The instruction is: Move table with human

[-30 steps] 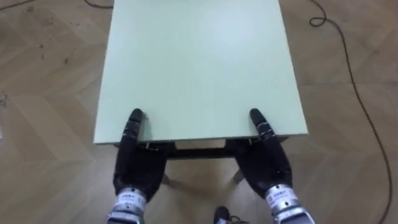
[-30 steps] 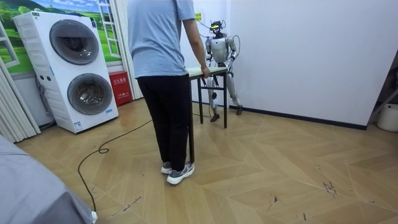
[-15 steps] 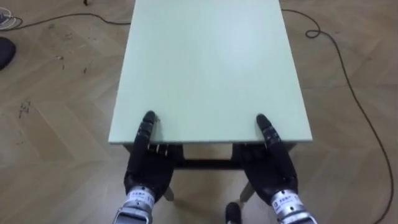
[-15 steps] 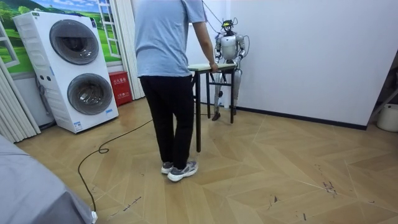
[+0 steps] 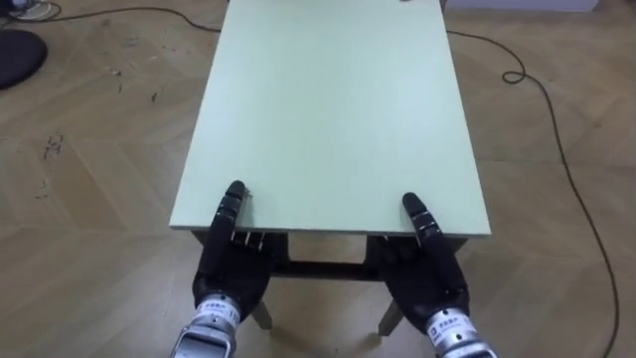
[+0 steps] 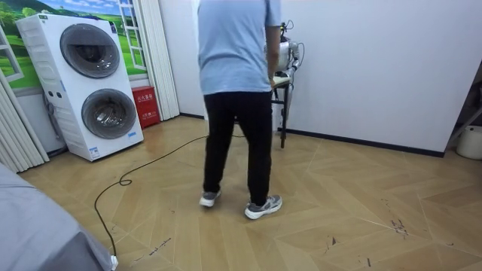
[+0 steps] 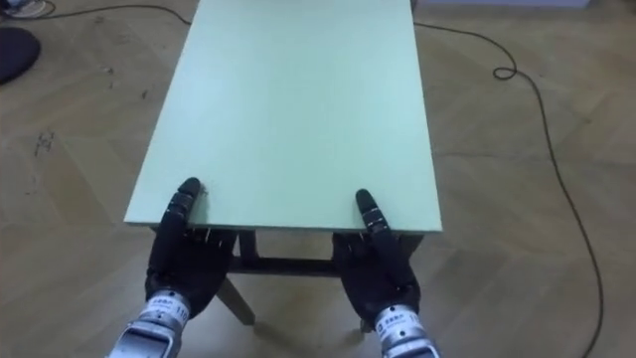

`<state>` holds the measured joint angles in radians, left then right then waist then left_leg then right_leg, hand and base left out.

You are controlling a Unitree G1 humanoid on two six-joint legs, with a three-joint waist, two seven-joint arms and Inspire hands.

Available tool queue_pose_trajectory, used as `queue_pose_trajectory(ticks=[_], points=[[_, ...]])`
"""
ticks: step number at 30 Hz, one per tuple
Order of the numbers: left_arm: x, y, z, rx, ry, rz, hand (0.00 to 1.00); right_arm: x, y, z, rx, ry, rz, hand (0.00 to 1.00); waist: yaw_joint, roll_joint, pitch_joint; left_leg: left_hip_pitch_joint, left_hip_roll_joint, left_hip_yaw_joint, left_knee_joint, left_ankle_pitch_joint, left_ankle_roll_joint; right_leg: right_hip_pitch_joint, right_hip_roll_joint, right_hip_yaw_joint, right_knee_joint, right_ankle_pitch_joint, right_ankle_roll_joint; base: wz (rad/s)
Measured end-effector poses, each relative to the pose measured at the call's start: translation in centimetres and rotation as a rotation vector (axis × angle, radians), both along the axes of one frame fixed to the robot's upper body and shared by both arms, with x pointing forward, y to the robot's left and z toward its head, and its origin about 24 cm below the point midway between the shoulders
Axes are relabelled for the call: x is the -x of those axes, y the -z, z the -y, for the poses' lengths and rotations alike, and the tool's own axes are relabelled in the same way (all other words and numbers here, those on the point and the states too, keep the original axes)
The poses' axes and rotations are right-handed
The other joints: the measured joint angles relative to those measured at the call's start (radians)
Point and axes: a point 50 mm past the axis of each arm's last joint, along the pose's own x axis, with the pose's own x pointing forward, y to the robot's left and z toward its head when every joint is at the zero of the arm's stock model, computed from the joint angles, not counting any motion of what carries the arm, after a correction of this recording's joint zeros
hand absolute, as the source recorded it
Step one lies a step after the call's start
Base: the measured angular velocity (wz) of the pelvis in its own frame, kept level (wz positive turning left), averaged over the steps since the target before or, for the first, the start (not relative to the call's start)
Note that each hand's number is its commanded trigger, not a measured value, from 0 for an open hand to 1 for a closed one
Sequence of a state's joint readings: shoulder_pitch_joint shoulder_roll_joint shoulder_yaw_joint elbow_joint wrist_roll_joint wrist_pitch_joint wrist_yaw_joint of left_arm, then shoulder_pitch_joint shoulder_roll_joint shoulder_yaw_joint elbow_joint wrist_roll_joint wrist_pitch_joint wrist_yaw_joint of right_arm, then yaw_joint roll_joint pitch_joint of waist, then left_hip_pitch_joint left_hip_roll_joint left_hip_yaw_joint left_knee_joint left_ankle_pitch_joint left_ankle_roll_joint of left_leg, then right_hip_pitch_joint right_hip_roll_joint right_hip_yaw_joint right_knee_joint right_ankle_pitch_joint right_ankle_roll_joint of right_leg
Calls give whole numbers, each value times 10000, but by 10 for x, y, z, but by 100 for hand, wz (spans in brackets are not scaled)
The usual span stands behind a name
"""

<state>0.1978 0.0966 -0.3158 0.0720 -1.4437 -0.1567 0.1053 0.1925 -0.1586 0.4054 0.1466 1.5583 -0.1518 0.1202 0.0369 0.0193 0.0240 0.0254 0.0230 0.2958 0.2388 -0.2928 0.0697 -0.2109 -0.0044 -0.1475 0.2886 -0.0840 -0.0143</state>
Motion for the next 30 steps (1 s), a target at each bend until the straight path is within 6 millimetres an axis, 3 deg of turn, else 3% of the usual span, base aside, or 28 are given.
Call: queue_pose_trajectory(ticks=[4,7,8,9,10,11,12,13,14,15,16,18,25,30], points=[[2,0,-2,-56,-55,-14,100,0,0,0,42,-33,10,100,22,-53,-12,28,104,-10,5,3,-8,299,82,-272,-439,66,-24,13],[5,1,-6,-208,-60,-66,100,3,2,-2,-59,-123,-131,100,24,-56,-10,40,179,15,204,68,-149,760,135,-314,-1050,218,-36,16],[7,3,-7,-253,-86,-138,100,5,4,-5,-98,-203,-237,100,20,-100,11,-131,219,17,778,65,-333,1014,7,-87,-1287,276,-12,22],[7,3,-8,-298,-51,-143,100,6,5,-6,-104,-222,-289,100,6,-314,126,-768,226,-169,1804,2,-641,1168,-227,676,-1378,325,61,36],[7,2,-8,-336,-20,-113,100,7,6,-6,-76,-212,-286,100,-39,-338,139,-1039,227,-539,1536,21,-693,1158,-298,1077,-1368,359,114,86],[2,-2,-3,-455,250,112,100,8,6,-1,-82,59,-101,100,-268,-351,128,-1633,525,-1067,477,596,-640,897,-291,1534,-1247,308,243,80],[1,-3,-1,-602,327,235,100,7,5,2,-153,274,-77,100,-225,-620,114,-1847,520,-704,636,957,-545,649,-385,1556,-1100,152,509,58],[1,-4,-1,-588,311,256,100,7,5,2,-163,263,-88,100,-129,-660,107,-1882,545,-575,664,955,-540,621,-369,1284,-1105,154,519,0],[1,-3,-2,-576,309,223,100,7,5,1,-157,244,-74,100,24,-653,115,-1874,529,-551,773,943,-526,640,-375,677,-1205,166,493,-16],[3,-2,-2,-463,217,160,100,6,4,1,-103,195,1,100,114,-531,121,-1853,511,-621,858,939,-527,678,-412,148,-1180,200,439,-16],[5,-1,-2,-395,162,75,100,6,4,1,-66,200,23,100,233,-381,109,-1774,487,-734,845,933,-534,796,-424,-106,-1173,219,411,-9],[9,1,1,-243,52,-38,100,5,4,3,8,186,30,100,256,-215,87,-1660,472,-849,754,929,-543,943,-431,-240,-1167,178,384,17],[9,1,4,-150,49,-46,100,2,2,7,163,100,85,100,263,-100,117,-1588,533,-824,637,911,-574,1280,-393,-978,-1035,-69,317,36],[10,2,4,-34,-10,-120,100,-2,0,7,509,-12,192,100,270,187,113,-1678,464,-853,677,925,-545,1264,-499,-1037,-872,-157,313,15]])
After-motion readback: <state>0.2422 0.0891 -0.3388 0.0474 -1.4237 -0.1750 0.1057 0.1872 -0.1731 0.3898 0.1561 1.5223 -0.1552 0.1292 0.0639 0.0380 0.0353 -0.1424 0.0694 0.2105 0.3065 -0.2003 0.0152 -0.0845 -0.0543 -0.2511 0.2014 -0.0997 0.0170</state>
